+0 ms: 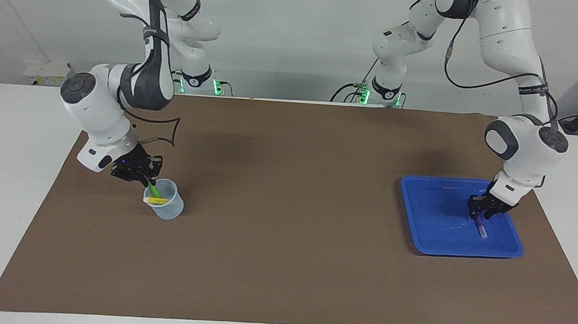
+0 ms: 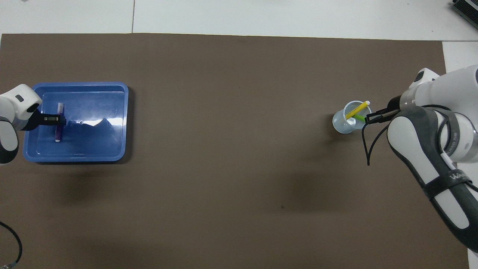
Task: Right arm passes pens to left for tray arrangement
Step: 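Pull the green pen from the cup with the right gripper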
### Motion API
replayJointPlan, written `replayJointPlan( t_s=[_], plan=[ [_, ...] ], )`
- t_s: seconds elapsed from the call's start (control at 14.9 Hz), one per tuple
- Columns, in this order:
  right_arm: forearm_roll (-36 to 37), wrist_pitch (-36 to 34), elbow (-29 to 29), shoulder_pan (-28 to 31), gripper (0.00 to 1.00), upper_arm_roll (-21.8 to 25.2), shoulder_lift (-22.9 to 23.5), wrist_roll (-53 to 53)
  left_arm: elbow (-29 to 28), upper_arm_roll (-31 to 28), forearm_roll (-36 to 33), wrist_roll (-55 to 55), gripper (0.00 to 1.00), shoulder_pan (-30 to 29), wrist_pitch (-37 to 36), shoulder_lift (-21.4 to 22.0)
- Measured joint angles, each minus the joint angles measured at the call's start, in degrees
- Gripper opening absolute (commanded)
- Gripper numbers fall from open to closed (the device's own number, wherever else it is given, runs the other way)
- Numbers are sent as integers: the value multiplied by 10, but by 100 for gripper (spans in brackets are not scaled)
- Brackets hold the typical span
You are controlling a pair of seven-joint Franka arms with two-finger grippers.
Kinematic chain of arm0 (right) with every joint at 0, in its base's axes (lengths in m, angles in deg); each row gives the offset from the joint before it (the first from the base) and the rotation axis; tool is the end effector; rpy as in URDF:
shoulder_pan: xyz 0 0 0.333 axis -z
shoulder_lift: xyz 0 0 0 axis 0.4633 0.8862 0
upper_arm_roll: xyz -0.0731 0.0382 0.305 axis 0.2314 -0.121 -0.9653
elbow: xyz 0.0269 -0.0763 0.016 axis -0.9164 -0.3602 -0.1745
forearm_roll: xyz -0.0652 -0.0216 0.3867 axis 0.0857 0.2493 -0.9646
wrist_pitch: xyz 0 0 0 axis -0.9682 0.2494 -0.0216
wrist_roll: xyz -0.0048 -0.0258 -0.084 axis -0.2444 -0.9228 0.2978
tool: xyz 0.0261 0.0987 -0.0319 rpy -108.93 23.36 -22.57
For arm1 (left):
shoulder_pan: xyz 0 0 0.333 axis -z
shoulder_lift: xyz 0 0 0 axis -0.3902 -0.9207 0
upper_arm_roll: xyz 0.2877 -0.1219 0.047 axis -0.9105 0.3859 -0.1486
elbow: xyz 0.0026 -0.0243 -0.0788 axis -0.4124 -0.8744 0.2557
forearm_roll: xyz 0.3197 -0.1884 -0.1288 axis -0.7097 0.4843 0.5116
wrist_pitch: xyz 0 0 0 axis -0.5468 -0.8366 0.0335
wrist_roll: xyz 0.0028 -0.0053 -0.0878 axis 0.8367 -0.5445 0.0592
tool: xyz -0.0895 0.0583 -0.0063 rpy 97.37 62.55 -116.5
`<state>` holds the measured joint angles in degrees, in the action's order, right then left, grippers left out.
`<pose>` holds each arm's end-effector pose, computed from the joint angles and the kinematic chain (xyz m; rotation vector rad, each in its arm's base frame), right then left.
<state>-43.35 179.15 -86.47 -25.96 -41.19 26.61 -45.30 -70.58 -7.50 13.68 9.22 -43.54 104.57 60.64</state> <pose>0.6049 -0.0200 0.3943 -3.0302 -0.3467 -0.0483 0.6117 0.1467 0.3079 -3.1325 0.0926 -0.1903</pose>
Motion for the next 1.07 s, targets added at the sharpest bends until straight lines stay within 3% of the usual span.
replayJointPlan(
  t_s=[0.2,0.47,1.07],
  plan=[
    [0,-28,15,0,6,0,0,0,4,1,0,7,100,0,1,2],
    [0,-163,93,0,6,0,-15,0,33,8,0,74,100,5,-16,7],
    [-13,-379,218,0,6,-2,-59,-49,46,14,4,387,100,72,-65,48]
  ],
)
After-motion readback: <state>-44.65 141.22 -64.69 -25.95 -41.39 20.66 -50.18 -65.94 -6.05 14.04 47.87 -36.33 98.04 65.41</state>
